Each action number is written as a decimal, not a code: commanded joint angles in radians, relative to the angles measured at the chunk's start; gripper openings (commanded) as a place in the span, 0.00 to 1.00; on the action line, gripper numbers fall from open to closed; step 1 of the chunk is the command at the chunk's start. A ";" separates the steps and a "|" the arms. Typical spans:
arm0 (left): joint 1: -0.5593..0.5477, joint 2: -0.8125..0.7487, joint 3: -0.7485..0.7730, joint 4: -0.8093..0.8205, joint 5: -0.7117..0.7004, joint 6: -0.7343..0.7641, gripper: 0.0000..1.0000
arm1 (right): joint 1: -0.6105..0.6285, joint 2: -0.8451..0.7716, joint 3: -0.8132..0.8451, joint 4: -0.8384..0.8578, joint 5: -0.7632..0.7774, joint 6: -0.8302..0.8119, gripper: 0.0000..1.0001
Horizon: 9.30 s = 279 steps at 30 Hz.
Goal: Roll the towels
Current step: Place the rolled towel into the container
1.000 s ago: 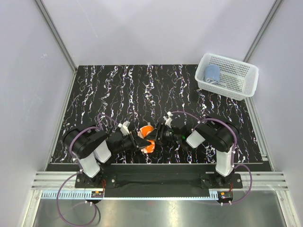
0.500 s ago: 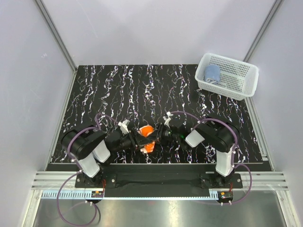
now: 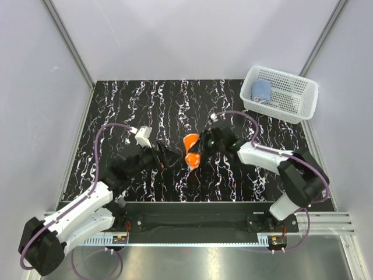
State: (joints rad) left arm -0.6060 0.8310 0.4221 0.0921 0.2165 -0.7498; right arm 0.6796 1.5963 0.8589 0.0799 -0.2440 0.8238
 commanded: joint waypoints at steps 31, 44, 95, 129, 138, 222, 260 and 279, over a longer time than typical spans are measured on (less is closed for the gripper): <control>0.000 -0.247 0.423 -0.825 -0.388 0.359 0.99 | -0.985 0.594 1.235 -0.566 -0.296 -0.333 0.02; 0.000 -0.216 0.422 -0.822 -0.387 0.362 0.99 | -1.040 0.997 1.529 -0.747 -0.252 -0.423 0.02; 0.048 -0.216 0.417 -0.812 -0.345 0.372 0.99 | -0.882 0.870 1.628 -0.901 0.282 -0.523 0.82; 0.075 -0.217 0.414 -0.802 -0.312 0.383 0.99 | -0.887 0.906 1.464 -0.761 0.238 -0.459 0.32; 0.078 -0.230 0.414 -0.801 -0.309 0.385 0.99 | -0.887 0.808 1.465 -0.784 0.255 -0.488 0.43; 0.469 0.517 -0.375 1.317 -0.594 0.823 0.99 | -0.730 -0.897 -0.121 -0.470 -0.034 -0.379 1.00; 0.549 0.496 -0.241 1.035 -0.451 0.780 0.99 | -0.511 -0.829 0.078 -0.594 0.509 -0.680 1.00; 0.551 0.496 -0.241 1.032 -0.448 0.779 0.99 | -0.403 -0.694 -0.268 -0.009 0.757 -0.681 1.00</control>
State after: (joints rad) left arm -0.0616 1.3415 0.1577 1.0840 -0.2569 0.0467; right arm 0.3786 0.8577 0.6380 -0.1452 0.6659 0.0204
